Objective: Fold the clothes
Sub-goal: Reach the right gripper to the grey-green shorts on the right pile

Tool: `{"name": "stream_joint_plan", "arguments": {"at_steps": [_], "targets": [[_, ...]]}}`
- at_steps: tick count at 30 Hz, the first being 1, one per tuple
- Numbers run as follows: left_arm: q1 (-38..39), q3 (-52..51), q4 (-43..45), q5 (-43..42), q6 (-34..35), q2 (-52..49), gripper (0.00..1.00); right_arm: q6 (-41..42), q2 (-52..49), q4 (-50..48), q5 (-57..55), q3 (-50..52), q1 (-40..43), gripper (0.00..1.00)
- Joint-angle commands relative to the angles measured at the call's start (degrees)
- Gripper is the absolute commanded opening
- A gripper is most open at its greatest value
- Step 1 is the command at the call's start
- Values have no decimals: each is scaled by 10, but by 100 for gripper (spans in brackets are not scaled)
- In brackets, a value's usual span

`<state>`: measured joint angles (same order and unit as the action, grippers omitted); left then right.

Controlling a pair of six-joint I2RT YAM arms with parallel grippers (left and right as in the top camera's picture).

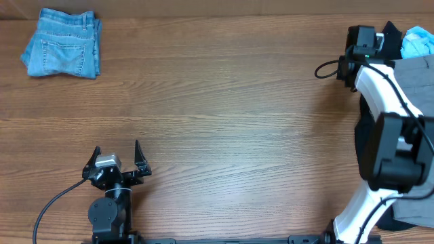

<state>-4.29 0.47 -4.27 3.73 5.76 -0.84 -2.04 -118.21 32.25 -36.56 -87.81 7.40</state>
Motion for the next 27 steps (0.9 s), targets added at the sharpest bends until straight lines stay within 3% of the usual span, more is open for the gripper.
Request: {"name": "stream_joint_plan", "arguments": {"at_steps": [1, 11, 20, 27], "targets": [[-6, -2, 2, 5, -7, 6, 100, -65, -29, -28, -61, -17, 18, 100], [-6, -2, 2, 5, -7, 6, 100, -115, -74, -74, 3, -17, 46, 96], [-6, -2, 2, 5, -7, 6, 100, -115, -106, -100, -19, -17, 44, 97], [-6, -2, 2, 5, -7, 6, 100, -115, -108, -110, -9, -17, 47, 91]]}}
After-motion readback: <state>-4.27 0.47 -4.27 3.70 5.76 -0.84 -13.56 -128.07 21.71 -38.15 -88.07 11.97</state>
